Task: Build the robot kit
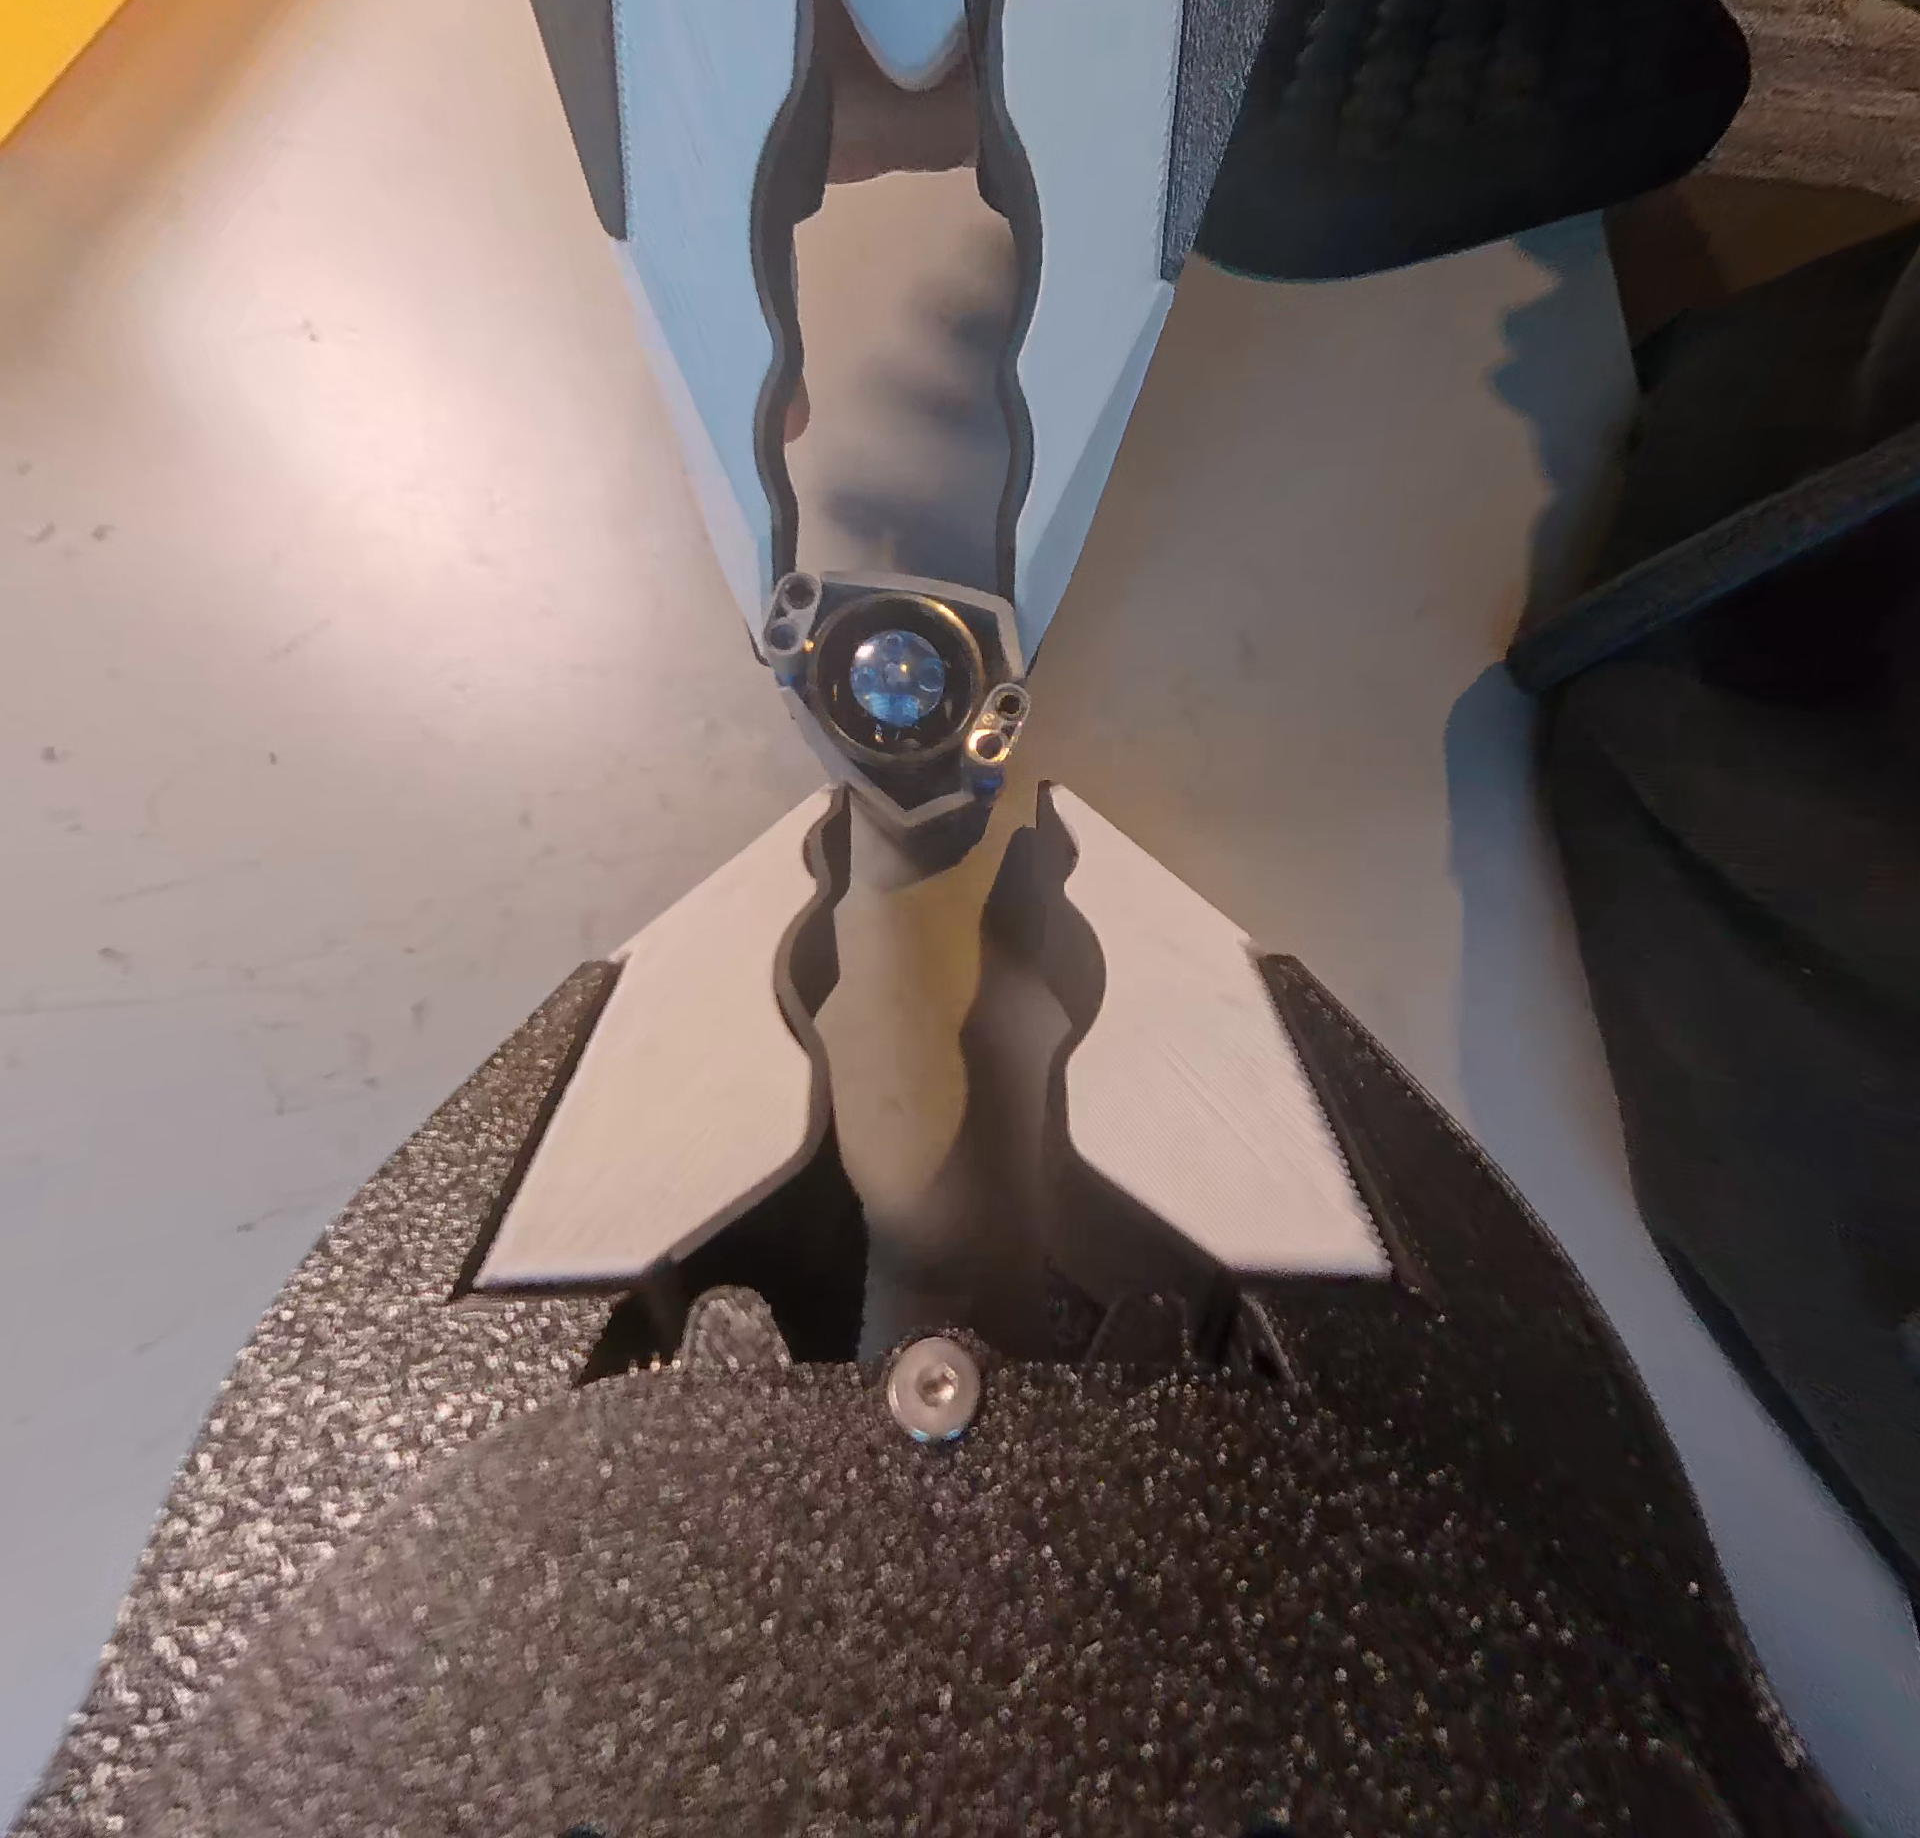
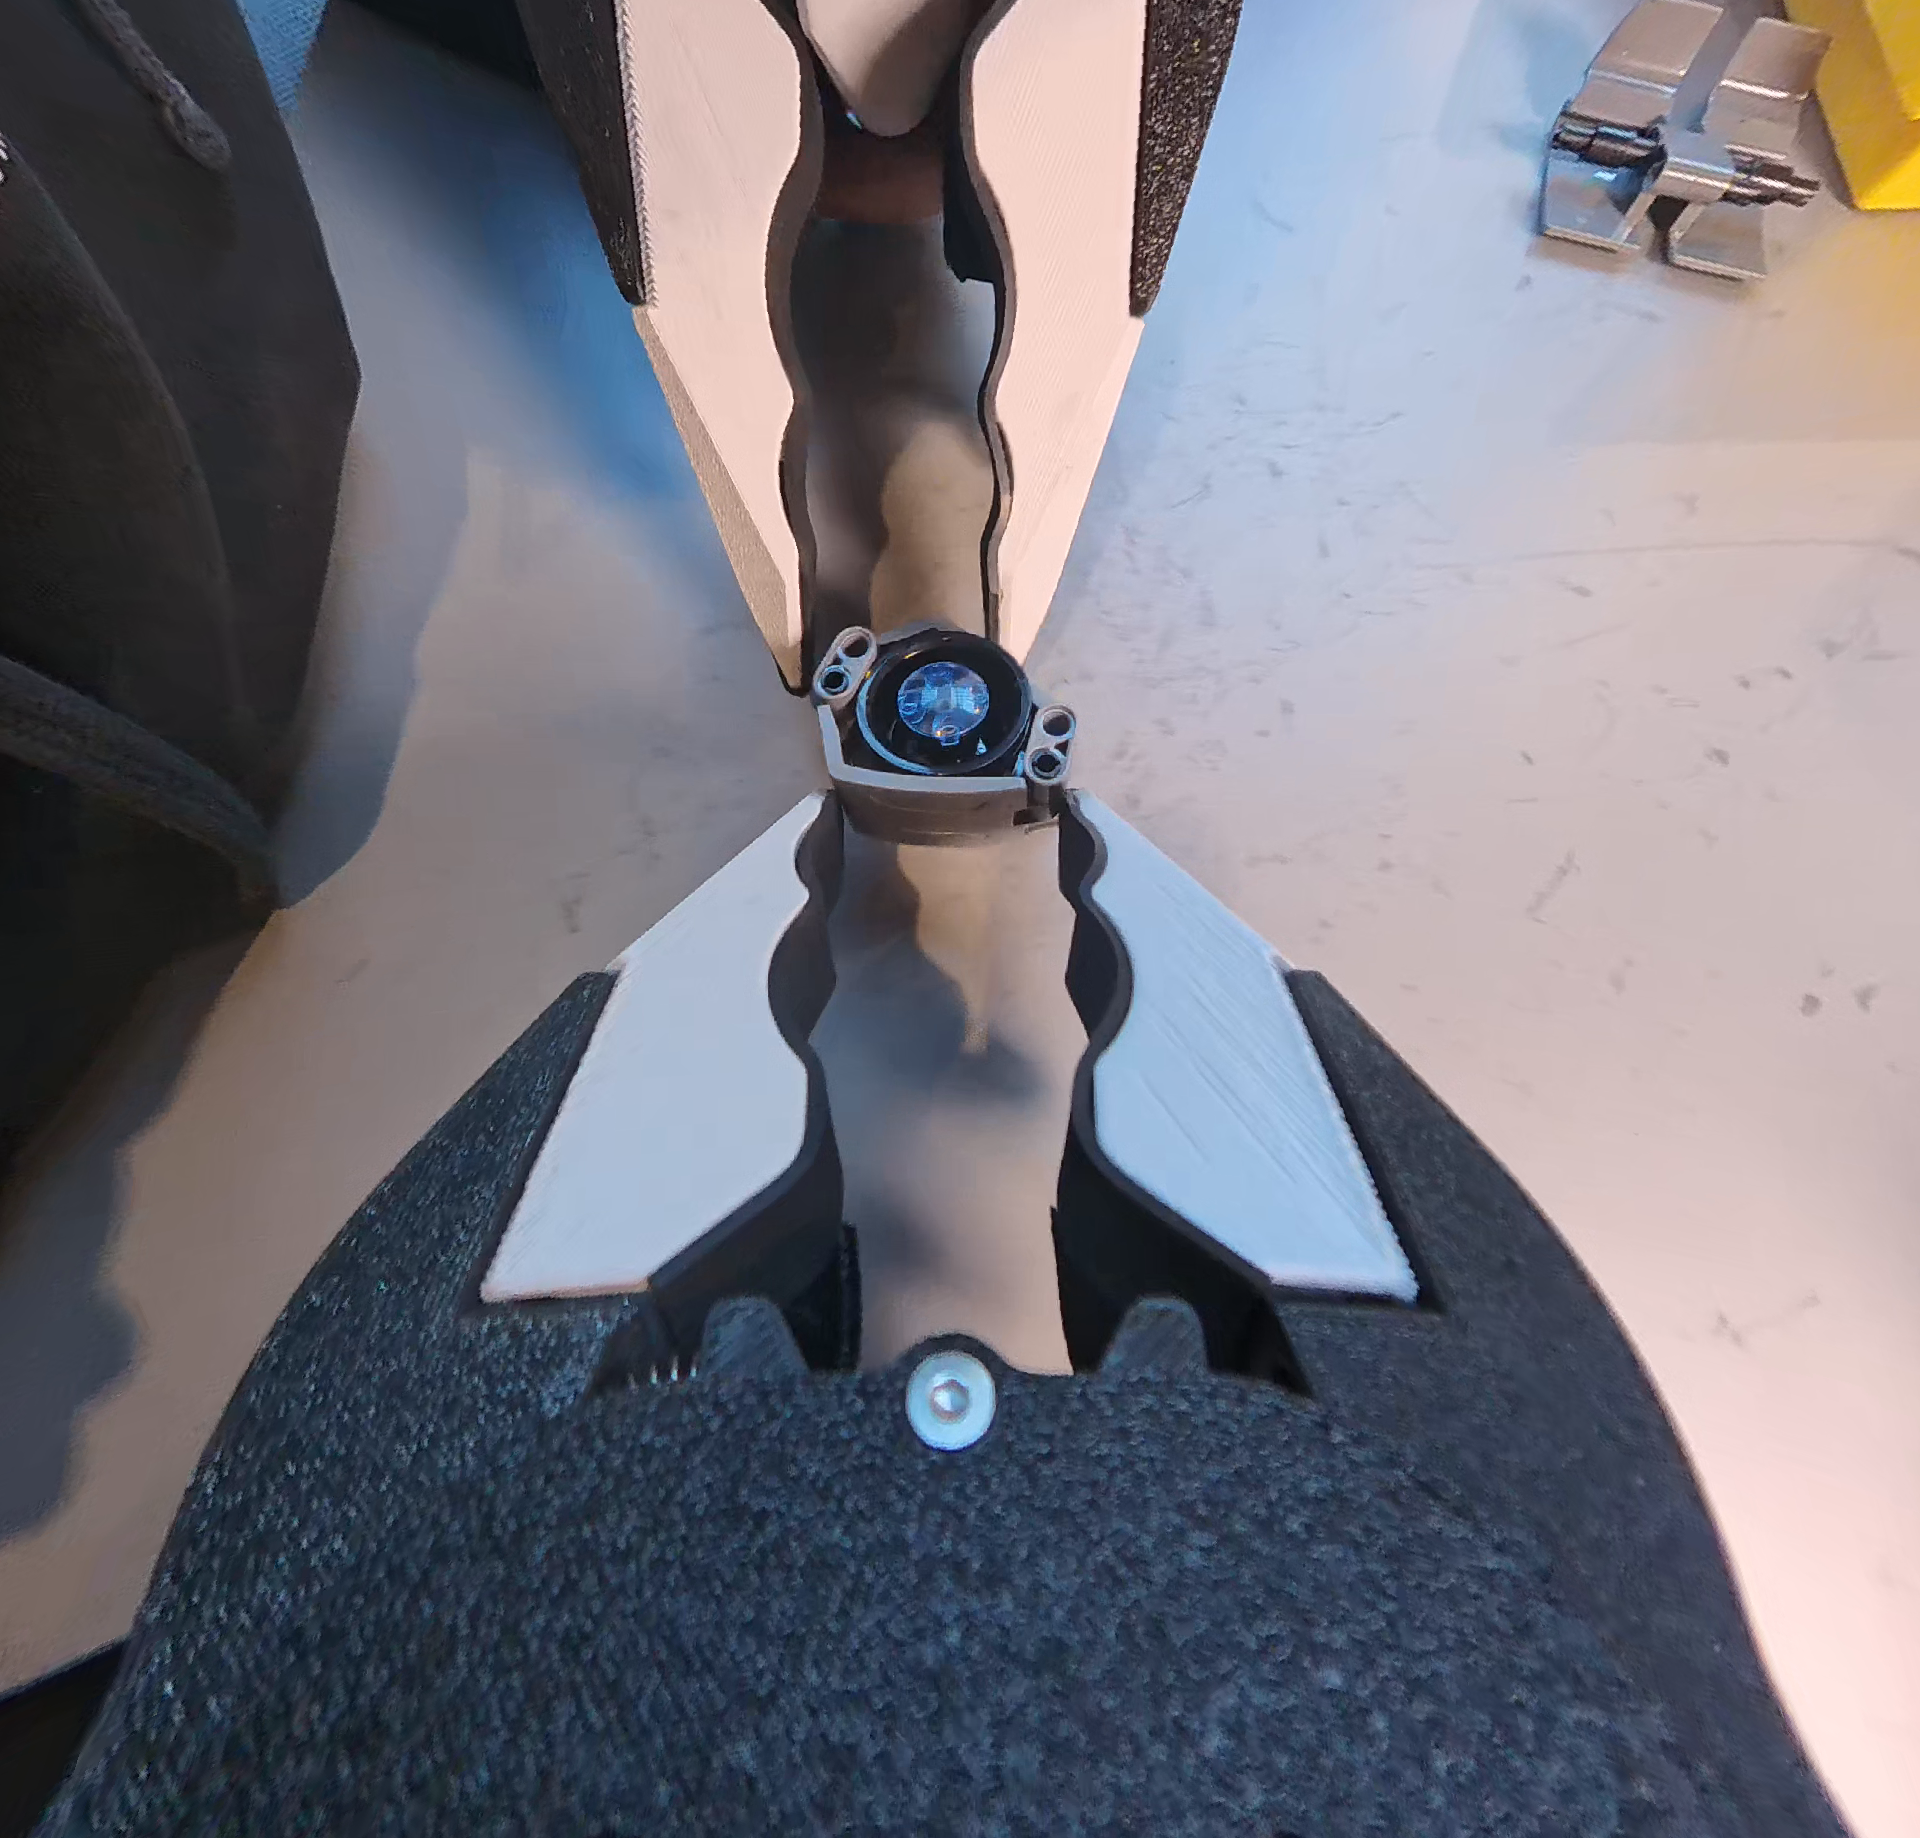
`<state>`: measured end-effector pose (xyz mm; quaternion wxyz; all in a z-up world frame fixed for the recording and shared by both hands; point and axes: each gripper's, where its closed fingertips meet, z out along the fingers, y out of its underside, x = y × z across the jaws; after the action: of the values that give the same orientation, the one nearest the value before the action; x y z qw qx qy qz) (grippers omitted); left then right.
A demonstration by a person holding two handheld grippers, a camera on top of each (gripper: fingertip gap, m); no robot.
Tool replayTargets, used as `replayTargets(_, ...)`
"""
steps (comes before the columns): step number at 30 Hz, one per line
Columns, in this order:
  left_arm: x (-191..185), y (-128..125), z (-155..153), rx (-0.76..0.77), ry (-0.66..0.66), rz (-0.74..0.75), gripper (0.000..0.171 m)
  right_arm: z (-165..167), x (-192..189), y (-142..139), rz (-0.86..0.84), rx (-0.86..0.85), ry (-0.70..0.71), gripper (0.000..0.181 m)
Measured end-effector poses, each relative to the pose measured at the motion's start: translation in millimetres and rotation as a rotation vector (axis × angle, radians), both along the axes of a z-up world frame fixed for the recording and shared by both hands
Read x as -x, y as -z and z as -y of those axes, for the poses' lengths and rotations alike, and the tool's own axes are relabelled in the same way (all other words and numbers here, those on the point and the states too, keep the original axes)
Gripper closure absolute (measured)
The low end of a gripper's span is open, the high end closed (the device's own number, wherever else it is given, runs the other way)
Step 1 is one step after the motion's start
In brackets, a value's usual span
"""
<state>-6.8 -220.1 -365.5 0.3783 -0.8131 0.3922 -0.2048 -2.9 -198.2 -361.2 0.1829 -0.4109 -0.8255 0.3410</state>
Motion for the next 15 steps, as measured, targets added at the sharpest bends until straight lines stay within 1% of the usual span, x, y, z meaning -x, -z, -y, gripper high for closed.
replayTargets(6,-0.9,-0.9,-0.4,-0.007,-0.004,-0.001,0.137,-0.1,-1.0,1.1,0.039,-0.021,-0.032,0.14)
replayTargets(15,-2.4,-1.6,-2.0,0.028,-0.046,0.038,0.137,-0.1,-1.6,1.4,0.075,-0.025,-0.033,0.14)
